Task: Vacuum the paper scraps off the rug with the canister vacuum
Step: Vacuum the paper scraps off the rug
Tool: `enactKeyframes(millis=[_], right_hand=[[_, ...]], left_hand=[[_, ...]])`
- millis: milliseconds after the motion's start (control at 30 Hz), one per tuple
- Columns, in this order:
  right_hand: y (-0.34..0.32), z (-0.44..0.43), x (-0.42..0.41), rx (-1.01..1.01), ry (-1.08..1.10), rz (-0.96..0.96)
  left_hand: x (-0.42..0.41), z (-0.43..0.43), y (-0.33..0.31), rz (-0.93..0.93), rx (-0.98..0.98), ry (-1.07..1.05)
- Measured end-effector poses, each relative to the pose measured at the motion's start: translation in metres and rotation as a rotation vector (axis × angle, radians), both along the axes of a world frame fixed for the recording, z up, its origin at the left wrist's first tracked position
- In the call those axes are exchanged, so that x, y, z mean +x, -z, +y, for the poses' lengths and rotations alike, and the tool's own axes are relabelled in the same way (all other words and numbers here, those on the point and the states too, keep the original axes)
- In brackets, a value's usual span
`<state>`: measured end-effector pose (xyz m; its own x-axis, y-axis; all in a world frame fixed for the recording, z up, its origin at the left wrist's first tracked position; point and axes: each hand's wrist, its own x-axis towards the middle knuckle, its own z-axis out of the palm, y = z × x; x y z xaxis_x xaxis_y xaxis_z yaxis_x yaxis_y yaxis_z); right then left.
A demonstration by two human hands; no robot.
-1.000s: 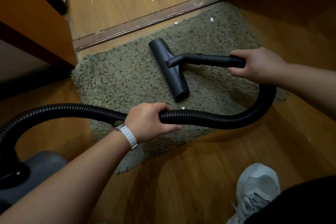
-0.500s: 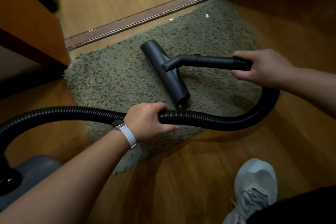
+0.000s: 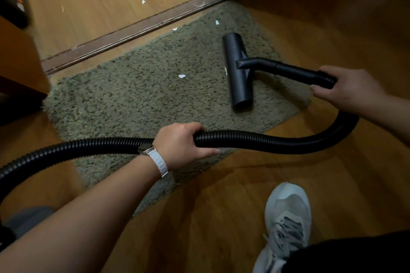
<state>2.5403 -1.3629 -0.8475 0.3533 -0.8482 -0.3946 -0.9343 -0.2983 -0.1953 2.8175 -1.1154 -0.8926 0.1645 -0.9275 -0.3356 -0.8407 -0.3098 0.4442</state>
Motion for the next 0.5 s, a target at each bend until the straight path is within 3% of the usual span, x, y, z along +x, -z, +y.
enactKeyframes(millis=[500], right_hand=[[0.01, 0.001, 0.035, 0.043, -0.117, -0.051]], left_hand=[[0.008, 0.005, 0.006, 0.011, 0.009, -0.006]])
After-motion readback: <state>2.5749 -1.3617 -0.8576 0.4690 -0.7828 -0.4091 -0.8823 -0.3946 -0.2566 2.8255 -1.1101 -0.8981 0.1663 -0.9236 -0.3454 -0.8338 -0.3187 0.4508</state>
